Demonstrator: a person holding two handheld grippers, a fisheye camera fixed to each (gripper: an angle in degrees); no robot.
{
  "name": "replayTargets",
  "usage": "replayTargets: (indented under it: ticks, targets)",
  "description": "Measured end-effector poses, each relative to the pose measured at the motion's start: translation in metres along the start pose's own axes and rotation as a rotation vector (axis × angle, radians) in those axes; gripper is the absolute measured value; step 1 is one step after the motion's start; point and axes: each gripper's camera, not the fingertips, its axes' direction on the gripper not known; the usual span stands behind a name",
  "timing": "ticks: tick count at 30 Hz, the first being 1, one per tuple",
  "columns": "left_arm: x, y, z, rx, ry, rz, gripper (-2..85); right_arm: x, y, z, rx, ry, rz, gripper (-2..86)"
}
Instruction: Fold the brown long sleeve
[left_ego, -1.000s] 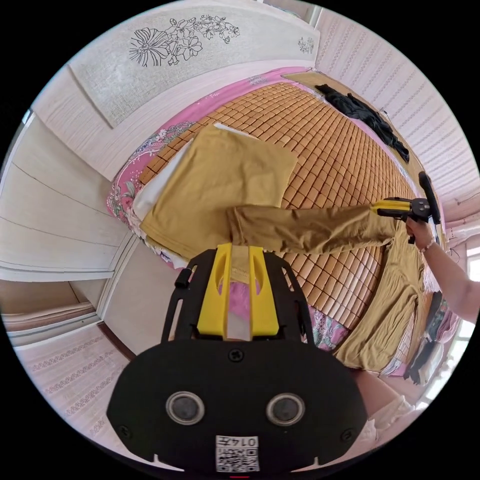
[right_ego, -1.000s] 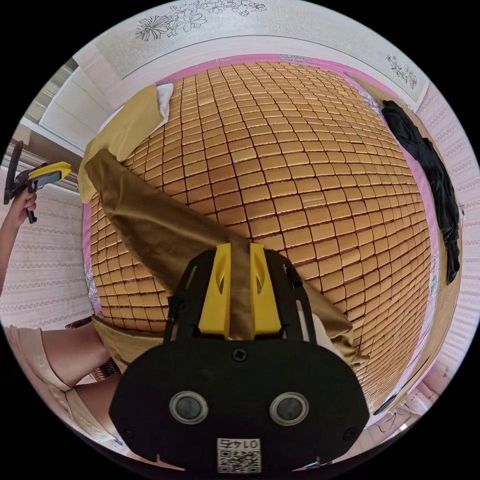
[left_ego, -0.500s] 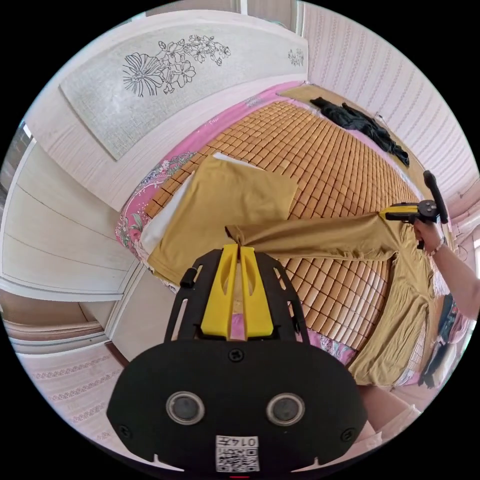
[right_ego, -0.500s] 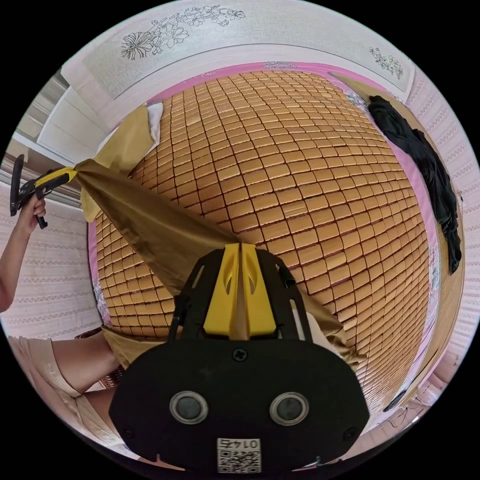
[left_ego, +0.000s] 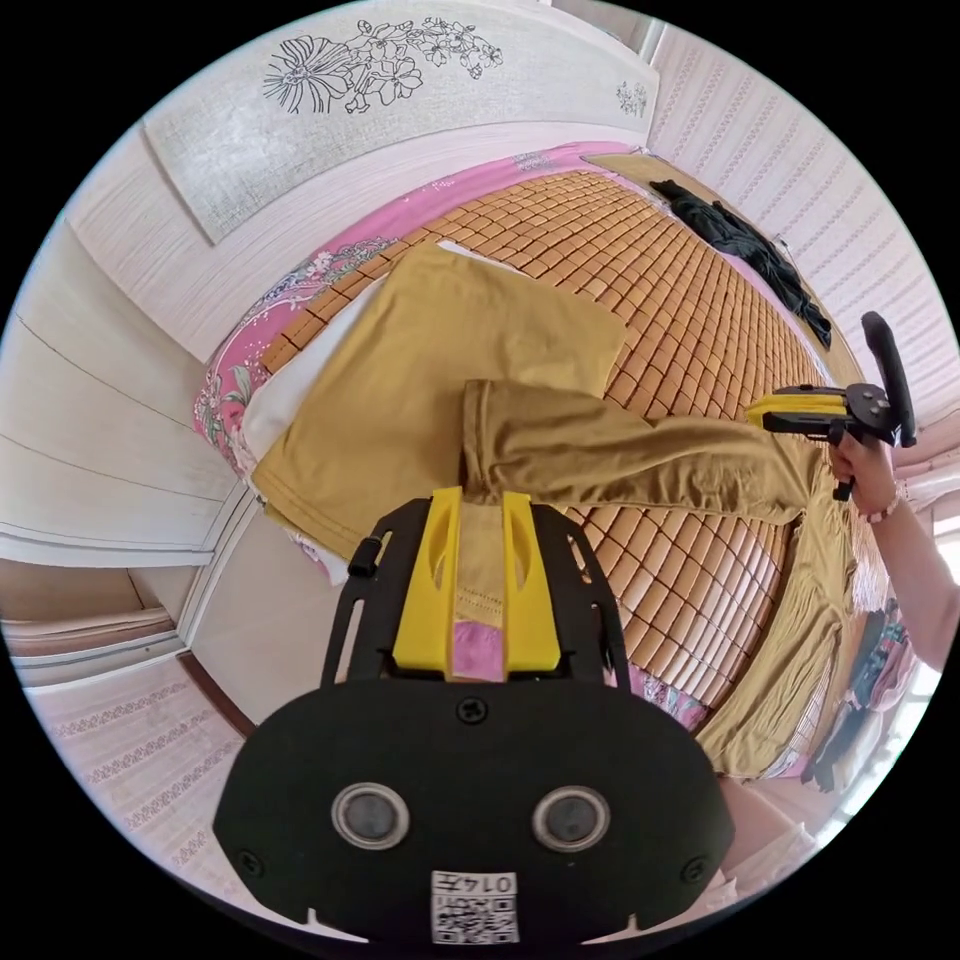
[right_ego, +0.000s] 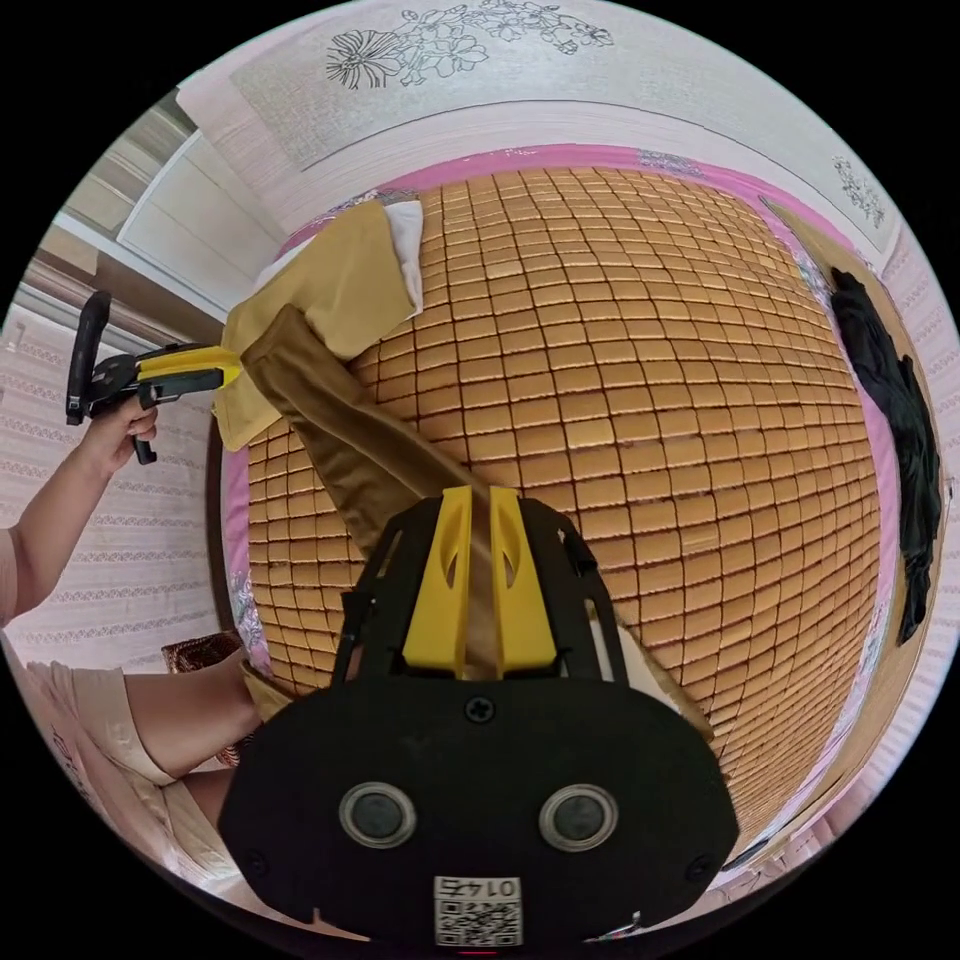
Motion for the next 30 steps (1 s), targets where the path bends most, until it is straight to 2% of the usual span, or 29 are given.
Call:
replayTargets:
  ticks: [4, 7, 10, 12, 17, 18, 21, 25, 30]
  targets:
    - [-0.002, -0.007, -0.006, 0.018, -0.025, 0.064, -0.4, -0.007, 0.006, -0.002, 0.027, -0.004, 0.036, 3.4]
    - [-0.014, -0.007, -0.013, 0.055, -0.021, 0.019, -0.8, -0.003, 0.022, -0.003, 0.036, 0.009, 0.088, 3.3]
    - [-0.021, -0.007, 0.012, -0.028, 0.003, -0.013, -1.0, 0.003, 0.024, 0.009, -0.013, -0.008, 0.104, 3.8]
    - [-0.017, -0.005, 0.017, -0.021, -0.017, 0.002, -1.0, 0.004, 0.021, 0.012, -0.007, -0.002, 0.104, 4.5]
    - [-0.012, -0.003, 0.022, -0.009, -0.036, 0.014, -1.0, -0.013, -0.001, 0.029, 0.023, -0.040, 0.026, 4.8]
    - [-0.011, -0.004, 0.024, -0.010, -0.037, 0.020, -1.0, -0.019, -0.006, 0.043, -0.021, -0.036, -0.007, 4.4]
    - [-0.010, -0.006, 0.023, -0.010, -0.046, 0.036, -1.0, -0.027, -0.005, 0.045, 0.012, 0.015, -0.062, 0.8]
    - [-0.005, -0.005, 0.006, 0.068, -0.051, 0.043, -1.0, -0.009, -0.003, 0.039, 0.051, -0.025, 0.003, -0.7]
    - [-0.012, -0.003, 0.034, -0.004, -0.034, 0.008, -1.0, -0.019, 0.010, 0.029, 0.106, -0.135, -0.056, -0.8]
